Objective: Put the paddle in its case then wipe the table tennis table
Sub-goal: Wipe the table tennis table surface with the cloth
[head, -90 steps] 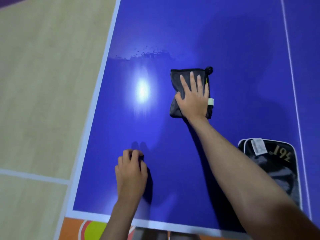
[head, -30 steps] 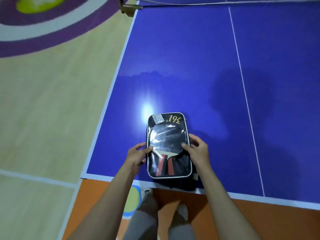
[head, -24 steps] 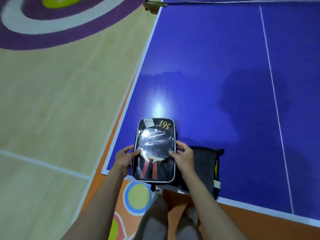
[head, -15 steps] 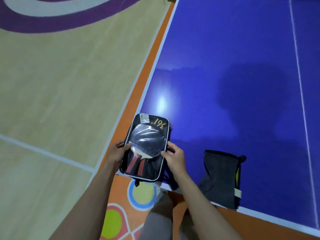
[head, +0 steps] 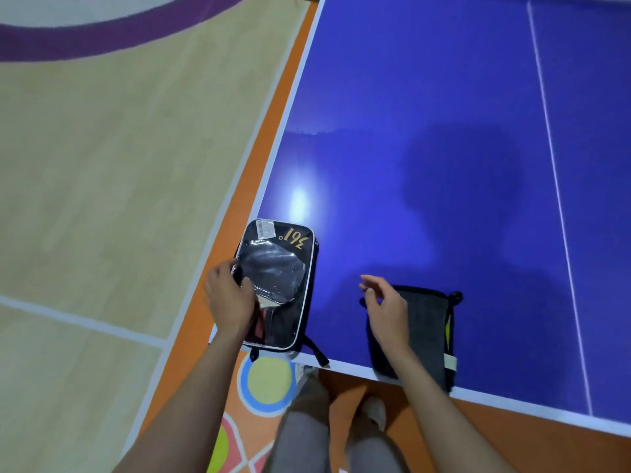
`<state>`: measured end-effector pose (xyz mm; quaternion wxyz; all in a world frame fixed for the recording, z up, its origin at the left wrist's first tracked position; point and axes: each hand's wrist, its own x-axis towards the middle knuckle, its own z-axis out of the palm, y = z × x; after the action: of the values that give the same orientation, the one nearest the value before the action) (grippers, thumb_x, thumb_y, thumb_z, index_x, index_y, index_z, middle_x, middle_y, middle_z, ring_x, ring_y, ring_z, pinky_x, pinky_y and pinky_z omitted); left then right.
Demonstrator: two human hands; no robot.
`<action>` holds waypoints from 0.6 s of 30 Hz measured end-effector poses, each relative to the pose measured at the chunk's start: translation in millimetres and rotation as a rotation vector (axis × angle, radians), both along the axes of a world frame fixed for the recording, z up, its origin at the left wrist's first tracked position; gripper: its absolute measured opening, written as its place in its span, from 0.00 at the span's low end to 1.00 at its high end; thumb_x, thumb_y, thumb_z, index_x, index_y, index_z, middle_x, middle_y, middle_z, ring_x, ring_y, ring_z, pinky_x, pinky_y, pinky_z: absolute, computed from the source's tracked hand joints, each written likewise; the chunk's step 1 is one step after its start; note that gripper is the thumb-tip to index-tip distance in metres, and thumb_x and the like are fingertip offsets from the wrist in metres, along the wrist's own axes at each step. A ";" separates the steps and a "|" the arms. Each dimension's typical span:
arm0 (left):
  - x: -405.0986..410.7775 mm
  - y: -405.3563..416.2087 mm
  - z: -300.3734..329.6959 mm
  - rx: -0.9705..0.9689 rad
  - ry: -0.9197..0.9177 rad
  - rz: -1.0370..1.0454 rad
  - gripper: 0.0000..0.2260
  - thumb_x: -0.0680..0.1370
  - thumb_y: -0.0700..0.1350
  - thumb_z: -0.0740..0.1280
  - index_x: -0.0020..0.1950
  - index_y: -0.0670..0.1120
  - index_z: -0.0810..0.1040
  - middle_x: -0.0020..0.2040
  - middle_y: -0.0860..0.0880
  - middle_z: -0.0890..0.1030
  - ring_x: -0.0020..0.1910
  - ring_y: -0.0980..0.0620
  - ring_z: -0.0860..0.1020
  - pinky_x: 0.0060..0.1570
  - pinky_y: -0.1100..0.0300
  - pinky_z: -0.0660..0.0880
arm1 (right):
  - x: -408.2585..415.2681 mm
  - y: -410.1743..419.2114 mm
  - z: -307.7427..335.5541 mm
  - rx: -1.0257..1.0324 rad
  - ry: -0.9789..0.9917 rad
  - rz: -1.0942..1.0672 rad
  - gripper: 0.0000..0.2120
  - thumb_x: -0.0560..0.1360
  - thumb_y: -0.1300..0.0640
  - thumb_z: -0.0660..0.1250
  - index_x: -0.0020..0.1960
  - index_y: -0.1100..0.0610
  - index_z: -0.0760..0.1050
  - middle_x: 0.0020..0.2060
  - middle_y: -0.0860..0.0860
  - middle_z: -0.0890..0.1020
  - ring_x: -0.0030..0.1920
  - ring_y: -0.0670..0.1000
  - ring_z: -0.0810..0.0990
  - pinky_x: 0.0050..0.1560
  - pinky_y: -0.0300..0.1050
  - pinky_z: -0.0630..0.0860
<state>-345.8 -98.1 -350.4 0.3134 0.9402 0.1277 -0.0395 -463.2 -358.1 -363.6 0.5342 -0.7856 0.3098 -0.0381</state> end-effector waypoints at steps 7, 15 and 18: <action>-48.5 -98.5 14.5 0.038 -0.119 -0.378 0.13 0.77 0.38 0.67 0.61 0.47 0.80 0.61 0.47 0.77 0.63 0.45 0.72 0.61 0.47 0.72 | -76.8 -54.0 -14.2 -0.338 0.013 0.044 0.14 0.84 0.61 0.62 0.68 0.54 0.78 0.62 0.48 0.79 0.66 0.48 0.73 0.67 0.52 0.75; -91.0 -182.3 2.1 0.094 0.053 -0.603 0.15 0.79 0.41 0.66 0.65 0.47 0.80 0.64 0.46 0.76 0.63 0.42 0.73 0.61 0.46 0.74 | -98.8 -45.2 -50.0 -0.642 0.254 0.268 0.31 0.84 0.40 0.56 0.85 0.44 0.53 0.85 0.52 0.50 0.84 0.57 0.48 0.82 0.57 0.53; -89.2 -198.9 0.0 0.124 0.075 -0.634 0.16 0.79 0.42 0.66 0.68 0.49 0.78 0.67 0.48 0.74 0.65 0.43 0.72 0.61 0.45 0.74 | -85.6 -46.8 -59.2 -0.781 0.296 0.236 0.33 0.83 0.38 0.54 0.85 0.46 0.54 0.85 0.55 0.51 0.84 0.59 0.51 0.81 0.61 0.56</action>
<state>-435.0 -297.0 -350.5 0.2224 0.9483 -0.1578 -0.1621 -548.8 -404.9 -422.8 0.1473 -0.9558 0.2535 0.0217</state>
